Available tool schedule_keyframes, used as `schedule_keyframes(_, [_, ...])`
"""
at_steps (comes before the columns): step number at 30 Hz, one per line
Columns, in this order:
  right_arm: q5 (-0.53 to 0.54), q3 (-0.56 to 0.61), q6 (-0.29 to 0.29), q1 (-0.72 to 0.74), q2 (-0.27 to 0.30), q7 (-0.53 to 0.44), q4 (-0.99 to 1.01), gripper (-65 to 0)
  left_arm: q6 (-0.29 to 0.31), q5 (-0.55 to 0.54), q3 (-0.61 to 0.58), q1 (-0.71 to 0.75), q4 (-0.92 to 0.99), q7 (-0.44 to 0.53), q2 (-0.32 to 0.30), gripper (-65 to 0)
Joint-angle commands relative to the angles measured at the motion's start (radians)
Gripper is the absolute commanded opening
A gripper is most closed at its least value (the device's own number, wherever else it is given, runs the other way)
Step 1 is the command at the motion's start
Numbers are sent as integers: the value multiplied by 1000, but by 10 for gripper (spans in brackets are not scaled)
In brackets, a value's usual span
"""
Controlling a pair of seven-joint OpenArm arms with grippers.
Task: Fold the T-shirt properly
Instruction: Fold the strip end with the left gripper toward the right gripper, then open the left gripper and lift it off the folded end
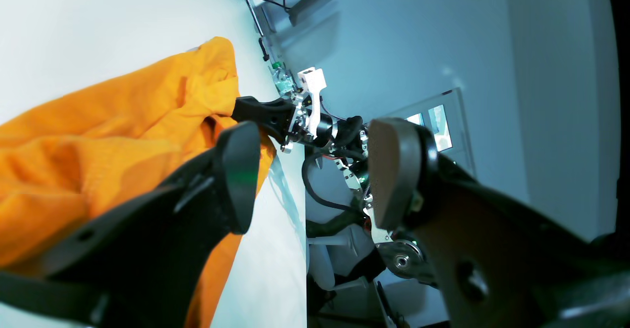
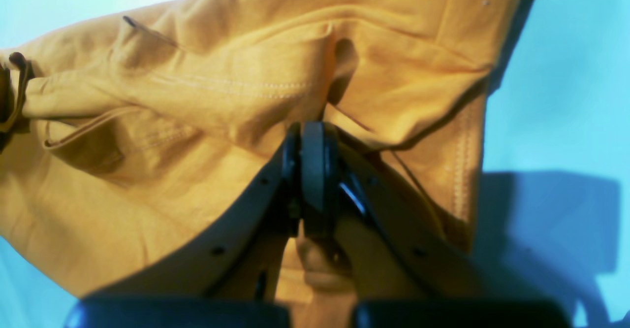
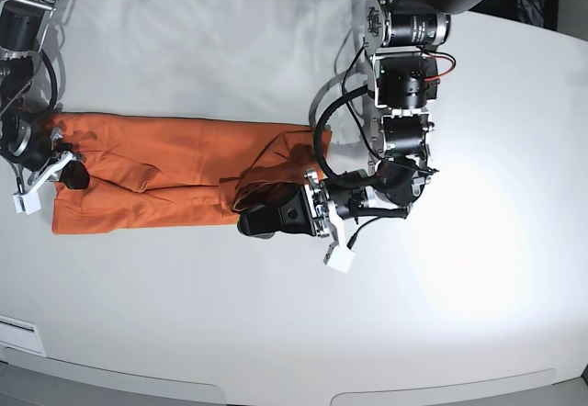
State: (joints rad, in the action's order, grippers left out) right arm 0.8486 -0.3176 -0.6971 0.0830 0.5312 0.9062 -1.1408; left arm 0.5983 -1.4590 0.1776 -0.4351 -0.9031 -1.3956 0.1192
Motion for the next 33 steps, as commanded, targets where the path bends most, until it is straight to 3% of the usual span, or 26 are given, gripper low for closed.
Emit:
schedule_keyframes(1, [-8,-3,-1,9,18,28,-10,-650,0,-25,-1,-37,-16,-1,5,-288])
schedule_keyframes(4, [-8,-3,-1,9,18,30,-10,-650,32,-25,12,-63,-16,-1,0,-289])
schedule_keyframes(11, [-1,-3,-1,9,18,31,-10,-650,39,-25,21,-97,-16,-1,-1,-288])
schedule_keyframes(14, [1,-3,-1,9,18,32,-10,-650,38,19,2,-95,-16,-1,-6,-288])
schedule_keyframes(26, [15,-3,-1,9,18,48,-10,-650,-1,-25,0,-148,-16,-1,-28,-294])
schedule_keyframes(28, [15,-3,-1,9,18,48,-10,-650,0,-25,0,-167,-16,-1,-58,-377])
schedule_keyframes(31, [15,-3,-1,9,18,48,-10,-650,-1,-25,0,-188,-16,-1,-105,-650])
schedule_keyframes(33, [15,-3,-1,9,18,48,-10,-650,0,-25,0,-192,-16,-1,-128,-650])
